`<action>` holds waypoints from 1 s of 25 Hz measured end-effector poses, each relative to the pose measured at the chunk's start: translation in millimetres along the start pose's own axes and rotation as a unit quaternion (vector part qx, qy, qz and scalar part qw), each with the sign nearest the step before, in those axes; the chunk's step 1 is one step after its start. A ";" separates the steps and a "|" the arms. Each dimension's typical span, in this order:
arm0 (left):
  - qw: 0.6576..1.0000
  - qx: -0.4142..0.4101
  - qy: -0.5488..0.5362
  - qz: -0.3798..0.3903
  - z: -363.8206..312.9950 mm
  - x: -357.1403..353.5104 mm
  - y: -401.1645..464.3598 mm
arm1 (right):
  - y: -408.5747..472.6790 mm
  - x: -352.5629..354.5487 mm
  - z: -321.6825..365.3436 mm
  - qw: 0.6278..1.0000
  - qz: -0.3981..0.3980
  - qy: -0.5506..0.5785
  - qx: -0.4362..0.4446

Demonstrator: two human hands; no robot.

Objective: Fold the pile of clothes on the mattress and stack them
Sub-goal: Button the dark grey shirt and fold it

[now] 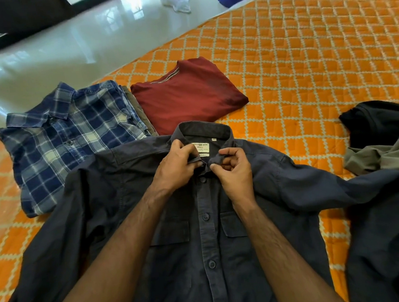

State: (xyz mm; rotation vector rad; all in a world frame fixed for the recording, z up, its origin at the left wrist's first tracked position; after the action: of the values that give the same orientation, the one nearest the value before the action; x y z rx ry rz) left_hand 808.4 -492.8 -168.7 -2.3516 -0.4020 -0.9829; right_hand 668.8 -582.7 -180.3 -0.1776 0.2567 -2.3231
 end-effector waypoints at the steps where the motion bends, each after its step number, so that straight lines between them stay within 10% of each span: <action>1: 1.000 -0.003 -0.003 0.002 0.2 0.1 -0.8 | -4.6 -2.0 5.4 1.000 -0.013 -0.021 0.010; 9: 0.999 0.011 0.000 0.040 2.4 2.1 -3.5 | -18.5 -18.0 1.9 0.991 -0.121 -0.056 0.021; 25: 0.988 0.089 -0.123 -0.011 9.9 -23.4 0.5 | -11.0 -25.9 -11.9 0.998 -0.060 -0.015 -0.013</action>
State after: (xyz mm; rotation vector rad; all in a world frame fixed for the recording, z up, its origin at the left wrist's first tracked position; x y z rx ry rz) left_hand 798.1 -488.7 -191.6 -2.3139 -0.5874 -0.6369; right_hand 676.5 -554.9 -190.6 -0.2480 0.2673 -2.4355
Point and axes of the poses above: each hand's wrist, its own y-axis towards the middle knuckle, its own x-axis out of the back of the hand, z = x × y, the point moved 2 cm from there along y, towards the middle knuckle, and after that the axes turned 13 degrees about z, right-handed, at the moved point
